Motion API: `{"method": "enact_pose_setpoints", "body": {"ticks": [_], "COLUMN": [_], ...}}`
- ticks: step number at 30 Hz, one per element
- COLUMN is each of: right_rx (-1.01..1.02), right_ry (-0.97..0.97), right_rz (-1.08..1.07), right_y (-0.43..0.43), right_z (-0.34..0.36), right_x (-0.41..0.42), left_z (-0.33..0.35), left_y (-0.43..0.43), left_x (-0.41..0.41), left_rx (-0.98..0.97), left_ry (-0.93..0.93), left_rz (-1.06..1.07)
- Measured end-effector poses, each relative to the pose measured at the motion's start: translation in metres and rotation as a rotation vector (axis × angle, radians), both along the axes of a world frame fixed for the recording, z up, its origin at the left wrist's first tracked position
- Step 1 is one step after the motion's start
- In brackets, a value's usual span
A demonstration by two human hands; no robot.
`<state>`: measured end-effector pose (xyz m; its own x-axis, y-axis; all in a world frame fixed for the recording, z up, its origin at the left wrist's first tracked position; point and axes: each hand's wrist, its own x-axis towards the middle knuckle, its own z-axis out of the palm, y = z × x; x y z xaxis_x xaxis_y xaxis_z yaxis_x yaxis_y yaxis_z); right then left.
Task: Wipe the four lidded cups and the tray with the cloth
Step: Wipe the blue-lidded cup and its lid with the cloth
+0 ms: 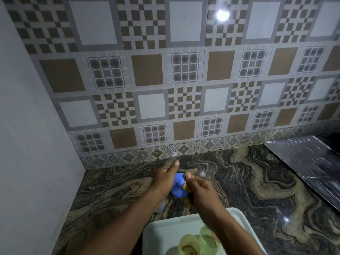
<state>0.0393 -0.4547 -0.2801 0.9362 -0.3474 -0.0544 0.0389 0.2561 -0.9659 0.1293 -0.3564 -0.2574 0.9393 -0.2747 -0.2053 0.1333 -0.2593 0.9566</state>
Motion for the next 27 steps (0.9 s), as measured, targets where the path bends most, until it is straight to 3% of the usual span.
{"method": "enact_pose_setpoints", "body": {"ticks": [2,4,6,9,12,16,18,20,22,24,27], "right_rx": [-0.049,-0.072,-0.073,-0.022,0.019,-0.024,-0.046,-0.011,0.021,0.091,0.162], "right_ry": [0.081,0.082,0.03,-0.065,-0.034,0.115,0.115,0.056,0.009,-0.021,0.041], "right_rz": [0.176,0.285,0.256,0.036,-0.068,0.095,0.168,0.159,0.058,-0.072,-0.098], "right_y": [-0.017,-0.029,-0.026,-0.002,0.005,-0.018,-0.027,-0.023,-0.009,0.007,0.018], "right_z": [0.007,0.014,0.019,0.014,0.005,0.006,0.017,0.022,0.022,0.009,-0.001], "right_x": [-0.001,0.002,0.007,0.008,0.002,0.003,0.003,0.005,0.008,0.008,0.001], "left_z": [0.005,0.014,0.022,0.025,0.012,0.011,0.022,0.036,0.042,0.036,0.015], "left_y": [0.007,0.005,-0.004,-0.014,-0.013,-0.003,-0.002,-0.008,-0.015,-0.019,-0.015], "left_x": [0.003,0.006,0.001,-0.011,-0.018,-0.012,-0.008,-0.011,-0.015,-0.02,-0.018], "left_rx": [0.007,0.102,0.183,0.134,0.102,0.004,0.078,0.236,0.225,0.154,0.116], "left_ry": [0.199,0.069,-0.153,-0.262,-0.151,0.234,0.151,-0.115,-0.261,-0.264,-0.127], "left_rz": [-0.213,-0.263,-0.081,0.171,0.267,-0.004,-0.094,-0.004,0.165,0.329,0.431]}}
